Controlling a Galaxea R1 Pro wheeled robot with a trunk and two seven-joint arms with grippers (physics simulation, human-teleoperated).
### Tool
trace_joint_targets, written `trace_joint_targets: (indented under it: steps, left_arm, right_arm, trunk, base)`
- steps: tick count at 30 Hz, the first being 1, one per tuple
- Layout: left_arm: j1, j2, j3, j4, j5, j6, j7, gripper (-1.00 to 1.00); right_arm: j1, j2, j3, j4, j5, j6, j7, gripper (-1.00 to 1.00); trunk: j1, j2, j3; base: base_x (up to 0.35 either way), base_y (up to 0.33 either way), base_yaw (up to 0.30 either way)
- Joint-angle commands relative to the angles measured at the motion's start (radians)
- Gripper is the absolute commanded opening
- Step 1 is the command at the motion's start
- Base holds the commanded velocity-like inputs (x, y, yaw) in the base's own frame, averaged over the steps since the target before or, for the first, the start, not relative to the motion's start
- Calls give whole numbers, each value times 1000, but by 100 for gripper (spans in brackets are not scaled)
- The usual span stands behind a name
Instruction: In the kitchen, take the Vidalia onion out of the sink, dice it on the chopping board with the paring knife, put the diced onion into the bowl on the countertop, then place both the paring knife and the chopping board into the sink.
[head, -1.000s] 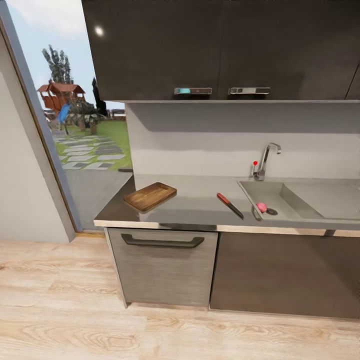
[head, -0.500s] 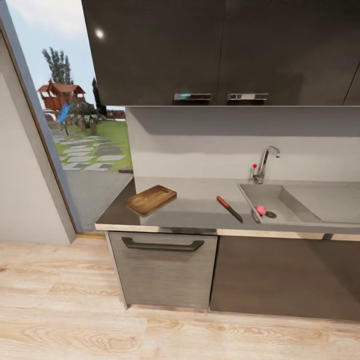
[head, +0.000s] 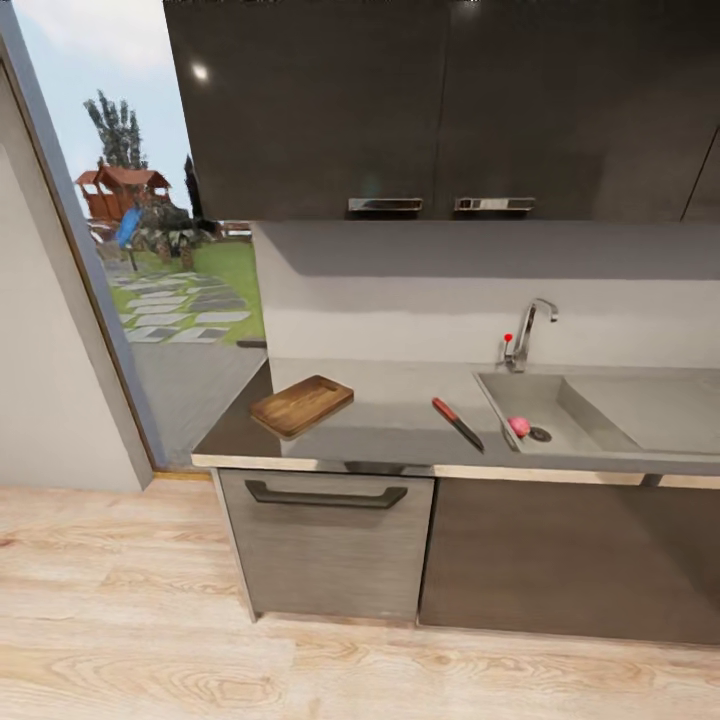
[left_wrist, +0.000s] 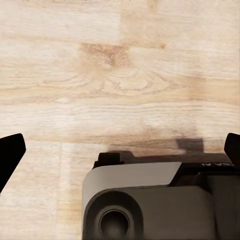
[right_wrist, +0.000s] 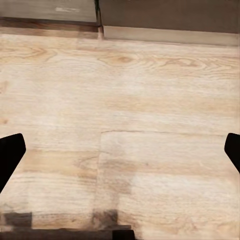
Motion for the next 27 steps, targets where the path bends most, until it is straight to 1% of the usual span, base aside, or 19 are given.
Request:
trace_joint_targets:
  steps: [1,6,14,27]
  left_arm:
    - [0,0,1,0,1,-3,-1,100]
    - [0,0,1,0,1,-3,-1,100]
    - [0,4,2,-5,1,-3,0,100]
    - [0,4,2,-5,1,-3,0,100]
  right_arm:
    - [0,-1,0,1,0,-2,-1,100]
    - [0,-2,-1,17,0,-3,0,100]
    - [0,-2,-1,18,0,-4,1,100]
    - [0,-2,-1,18,3,-4,0,100]
  trunk:
    - [-4,7,2]
    - [-23,42,18]
    - [-54,98,43]
    - [-104,189,84]
  base:
    - [0,0,0]
    - [0,0,0]
    - [0,0,0]
    - [0,0,0]
